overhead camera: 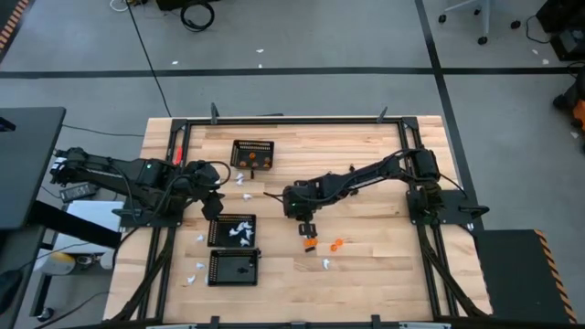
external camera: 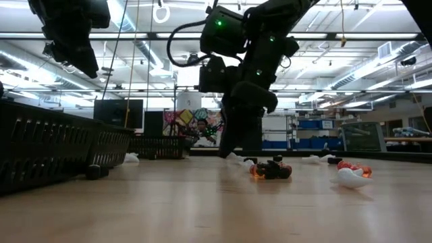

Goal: Sort Halloween decoration
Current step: Put the white toy into the middle black bin

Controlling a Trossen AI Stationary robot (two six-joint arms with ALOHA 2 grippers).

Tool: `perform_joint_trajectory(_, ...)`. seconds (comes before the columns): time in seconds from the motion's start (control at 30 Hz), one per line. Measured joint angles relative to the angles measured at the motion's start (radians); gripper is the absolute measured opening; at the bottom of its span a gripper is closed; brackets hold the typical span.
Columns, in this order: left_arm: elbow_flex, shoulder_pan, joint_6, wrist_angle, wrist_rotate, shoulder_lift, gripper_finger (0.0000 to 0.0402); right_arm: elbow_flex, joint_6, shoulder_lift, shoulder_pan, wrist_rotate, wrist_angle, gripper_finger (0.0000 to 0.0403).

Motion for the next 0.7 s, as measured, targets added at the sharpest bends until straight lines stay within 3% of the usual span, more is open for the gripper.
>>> perform_joint_trajectory(0.17,0.000,0.000,0.000,0.000,0.000,0.000,0.0162,0.066,0.010,0.000,0.007,-0.051,0.003,0.0074)
perform_joint_trajectory(0.5,0.000,0.000,0.038,0.000,-0.027,0.000,0.0162,0.207,0.029,-0.001,0.054,-0.048,0.086,0.0075)
perform_joint_trajectory(0.7,0.000,0.000,0.043,-0.001,-0.061,0.000,0.0162,0.371,0.031,0.111,0.073,-0.058,0.069,0.0075)
